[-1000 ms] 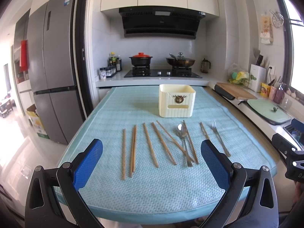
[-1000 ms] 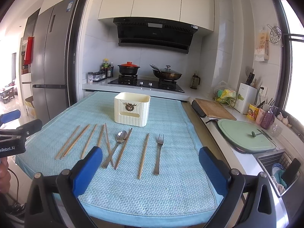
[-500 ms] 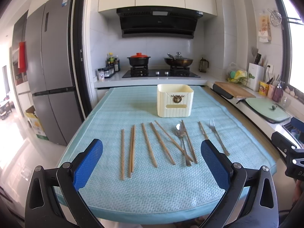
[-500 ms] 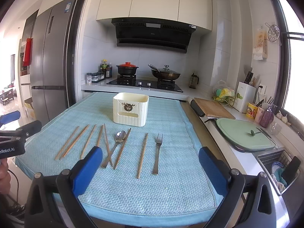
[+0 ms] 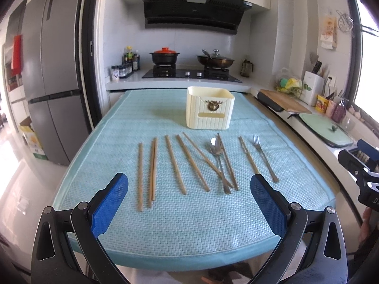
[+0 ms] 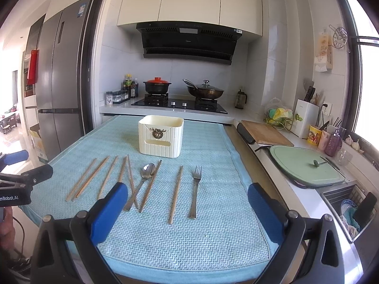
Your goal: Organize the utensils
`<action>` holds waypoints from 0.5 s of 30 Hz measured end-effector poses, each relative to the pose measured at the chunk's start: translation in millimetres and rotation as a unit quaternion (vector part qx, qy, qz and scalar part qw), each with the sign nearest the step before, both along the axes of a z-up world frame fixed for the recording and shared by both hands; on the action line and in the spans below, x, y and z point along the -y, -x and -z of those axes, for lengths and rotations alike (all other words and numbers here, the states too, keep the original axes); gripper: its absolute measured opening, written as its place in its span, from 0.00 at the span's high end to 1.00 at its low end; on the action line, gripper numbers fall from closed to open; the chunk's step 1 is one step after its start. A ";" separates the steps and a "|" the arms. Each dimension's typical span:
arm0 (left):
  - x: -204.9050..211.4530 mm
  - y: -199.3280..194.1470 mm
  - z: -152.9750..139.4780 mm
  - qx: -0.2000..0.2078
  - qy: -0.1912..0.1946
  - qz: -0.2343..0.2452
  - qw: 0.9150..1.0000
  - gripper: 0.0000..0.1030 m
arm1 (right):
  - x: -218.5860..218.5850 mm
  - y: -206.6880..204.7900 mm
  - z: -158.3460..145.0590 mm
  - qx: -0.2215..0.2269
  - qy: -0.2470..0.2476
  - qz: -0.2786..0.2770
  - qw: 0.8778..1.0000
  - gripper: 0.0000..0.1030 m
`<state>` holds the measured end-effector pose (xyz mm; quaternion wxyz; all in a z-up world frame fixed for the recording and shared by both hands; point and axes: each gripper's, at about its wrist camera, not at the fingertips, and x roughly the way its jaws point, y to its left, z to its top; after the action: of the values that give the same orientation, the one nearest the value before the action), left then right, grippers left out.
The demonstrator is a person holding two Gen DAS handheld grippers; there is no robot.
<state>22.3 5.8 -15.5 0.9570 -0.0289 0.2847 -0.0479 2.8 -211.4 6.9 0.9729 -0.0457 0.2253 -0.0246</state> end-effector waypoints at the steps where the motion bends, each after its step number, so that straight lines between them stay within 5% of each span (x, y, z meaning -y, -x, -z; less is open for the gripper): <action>1: -1.8 -2.1 1.8 -0.006 0.002 -0.002 1.000 0.00 | 0.9 -0.6 0.5 0.001 -0.004 -0.003 1.000 0.00; 7: -15.2 -21.2 22.2 -0.070 0.005 -0.003 0.998 0.00 | 7.2 -11.8 5.3 0.000 -0.018 -0.016 1.000 0.00; 10: -27.5 -27.7 27.6 -0.072 0.034 0.001 0.997 0.00 | 13.8 -18.7 7.6 0.010 -0.040 -0.031 0.999 0.00; 15: -44.4 -52.5 31.0 -0.076 0.017 -0.033 0.996 0.00 | 28.9 -45.3 24.8 -0.030 -0.063 -0.020 0.997 0.00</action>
<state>74.8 50.3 -46.5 0.9331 -0.0584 0.3545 -0.0191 48.0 -240.2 -17.9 0.9669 0.0108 0.2547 0.0106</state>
